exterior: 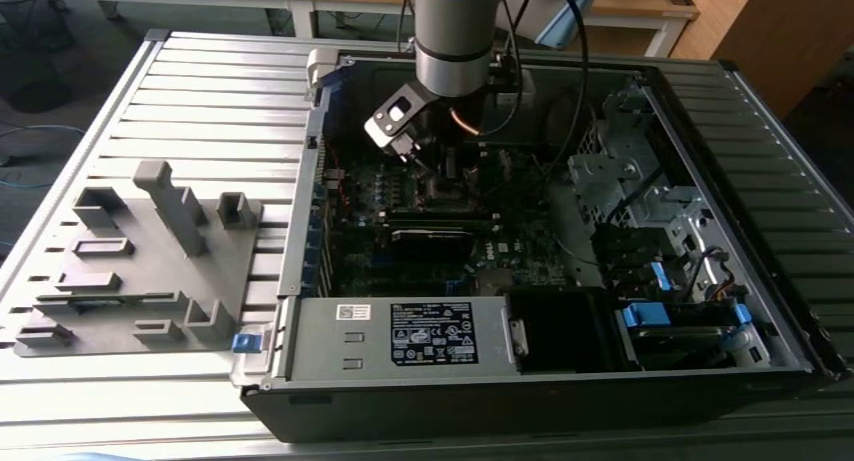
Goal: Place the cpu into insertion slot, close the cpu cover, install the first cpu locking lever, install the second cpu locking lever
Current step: 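Place the cpu into insertion slot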
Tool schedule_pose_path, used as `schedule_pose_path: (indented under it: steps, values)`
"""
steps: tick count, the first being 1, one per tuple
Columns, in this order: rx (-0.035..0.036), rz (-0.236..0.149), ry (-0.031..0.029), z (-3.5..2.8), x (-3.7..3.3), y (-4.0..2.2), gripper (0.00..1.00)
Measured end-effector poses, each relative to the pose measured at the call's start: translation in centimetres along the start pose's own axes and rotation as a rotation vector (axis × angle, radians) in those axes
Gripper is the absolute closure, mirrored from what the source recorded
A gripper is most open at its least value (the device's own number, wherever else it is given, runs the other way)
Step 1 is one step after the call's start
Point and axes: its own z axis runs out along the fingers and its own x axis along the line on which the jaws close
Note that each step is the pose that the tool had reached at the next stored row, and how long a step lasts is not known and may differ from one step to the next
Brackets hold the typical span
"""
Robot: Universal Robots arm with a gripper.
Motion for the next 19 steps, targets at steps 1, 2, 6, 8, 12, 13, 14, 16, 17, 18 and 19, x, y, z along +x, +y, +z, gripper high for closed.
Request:
schedule_pose_path:
  steps: [1,2,6,8,12,13,14,16,17,18,19]
  values:
    - [-0.0004,0.0,0.0005,0.02,0.01,0.01,0.89]
    - [-0.0004,0.0,0.0006,0.02,0.01,0.01,0.89]
    - [-0.0002,0.0,0.0004,0.05,0.0,0.0,0.89]
    - [-0.0003,0.0,0.0004,0.06,0.01,0.0,0.89]
    - [-0.0012,0.0,0.0018,-0.02,0.03,0.02,0.89]
    - [-0.0021,0.0,0.0034,-0.12,0.06,0.04,0.89]
    - [-0.0014,0.0,0.0023,-0.35,0.05,0.05,0.89]
    - [-0.0007,0.0,0.0011,-0.86,0.04,0.07,0.89]
    - [-0.0005,0.0,0.0008,-1.11,0.04,0.09,0.89]
    - [-0.0005,0.0,0.0008,-1.38,0.05,0.11,0.89]
    - [-0.0006,0.0,0.0009,-1.62,0.06,0.13,0.89]
